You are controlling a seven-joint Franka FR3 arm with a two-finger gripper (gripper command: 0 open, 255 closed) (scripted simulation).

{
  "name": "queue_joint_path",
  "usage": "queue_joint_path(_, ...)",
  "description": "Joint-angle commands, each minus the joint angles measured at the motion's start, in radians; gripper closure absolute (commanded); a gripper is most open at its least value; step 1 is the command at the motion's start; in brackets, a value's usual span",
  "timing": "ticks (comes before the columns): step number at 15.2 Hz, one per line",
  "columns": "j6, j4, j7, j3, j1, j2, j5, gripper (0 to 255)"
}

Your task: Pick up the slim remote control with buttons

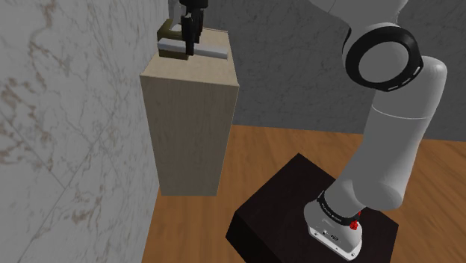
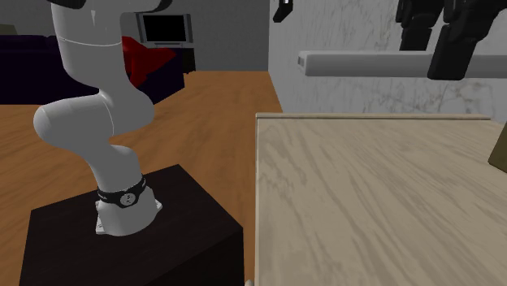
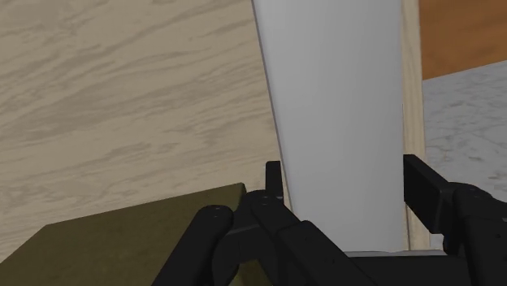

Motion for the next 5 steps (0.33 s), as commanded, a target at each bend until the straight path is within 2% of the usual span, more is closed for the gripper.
queue_joint_path(1, -0.038, 0.058, 0.002, 0.001, 0.005, 0.020, -0.003, 255)
queue_joint_path(3, -0.083, 0.132, 0.004, 0.001, 0.010, 0.049, -0.008, 255)
queue_joint_path(5, -0.087, 0.137, 0.004, 0.001, 0.011, 0.051, -0.008, 255)
